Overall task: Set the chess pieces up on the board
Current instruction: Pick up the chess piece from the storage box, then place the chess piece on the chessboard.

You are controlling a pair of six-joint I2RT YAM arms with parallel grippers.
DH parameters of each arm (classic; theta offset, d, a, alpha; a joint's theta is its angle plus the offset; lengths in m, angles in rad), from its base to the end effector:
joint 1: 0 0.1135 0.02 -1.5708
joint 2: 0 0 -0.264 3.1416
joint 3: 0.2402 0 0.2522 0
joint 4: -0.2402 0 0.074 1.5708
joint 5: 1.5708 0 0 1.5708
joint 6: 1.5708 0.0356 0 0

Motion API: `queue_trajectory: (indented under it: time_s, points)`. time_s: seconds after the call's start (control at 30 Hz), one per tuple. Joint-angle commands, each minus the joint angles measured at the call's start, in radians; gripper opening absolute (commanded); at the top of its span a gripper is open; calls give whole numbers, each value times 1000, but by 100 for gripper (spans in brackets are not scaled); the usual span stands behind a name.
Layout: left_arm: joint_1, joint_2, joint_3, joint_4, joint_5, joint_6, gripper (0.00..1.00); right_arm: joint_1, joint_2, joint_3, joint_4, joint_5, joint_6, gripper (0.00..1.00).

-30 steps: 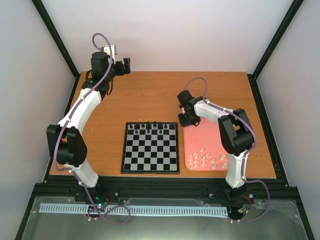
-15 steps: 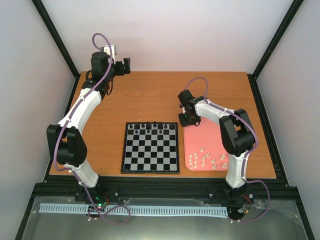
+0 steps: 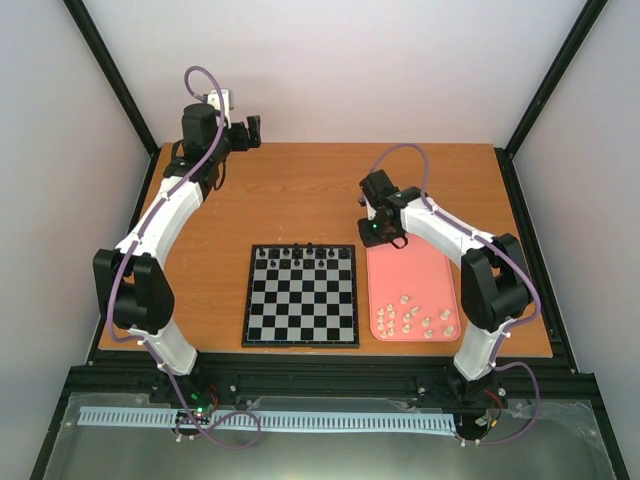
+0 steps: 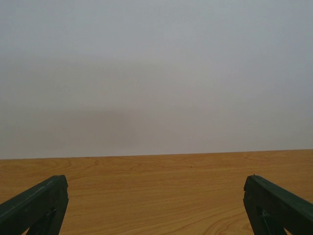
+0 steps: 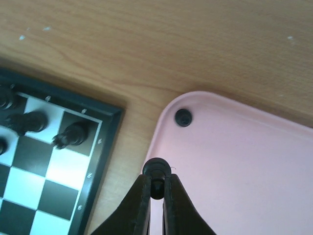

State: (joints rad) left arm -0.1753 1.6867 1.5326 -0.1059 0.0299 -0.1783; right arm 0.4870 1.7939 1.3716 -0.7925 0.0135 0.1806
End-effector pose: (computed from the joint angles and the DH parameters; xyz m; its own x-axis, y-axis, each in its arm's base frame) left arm 0.4013 -0.0722 0.3692 -0.2851 -0.1295 -0.9497 0.1547 0.9716 -0.1790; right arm 0.3225 0.1702 0.2226 -0.8982 -0.2724 -0.3451 -0.3074 0.9502 0.0501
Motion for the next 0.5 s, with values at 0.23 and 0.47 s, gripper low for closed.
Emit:
queue_trajectory:
  time_s: [0.23, 0.47]
  points:
    - [-6, 6, 46, -2, -2, 5, 100, 221, -34, 99, -146, 29, 15, 7]
    - [-7, 9, 49, -2, 3, 4, 100, 266, 20, 97, -111, -15, 14, 7]
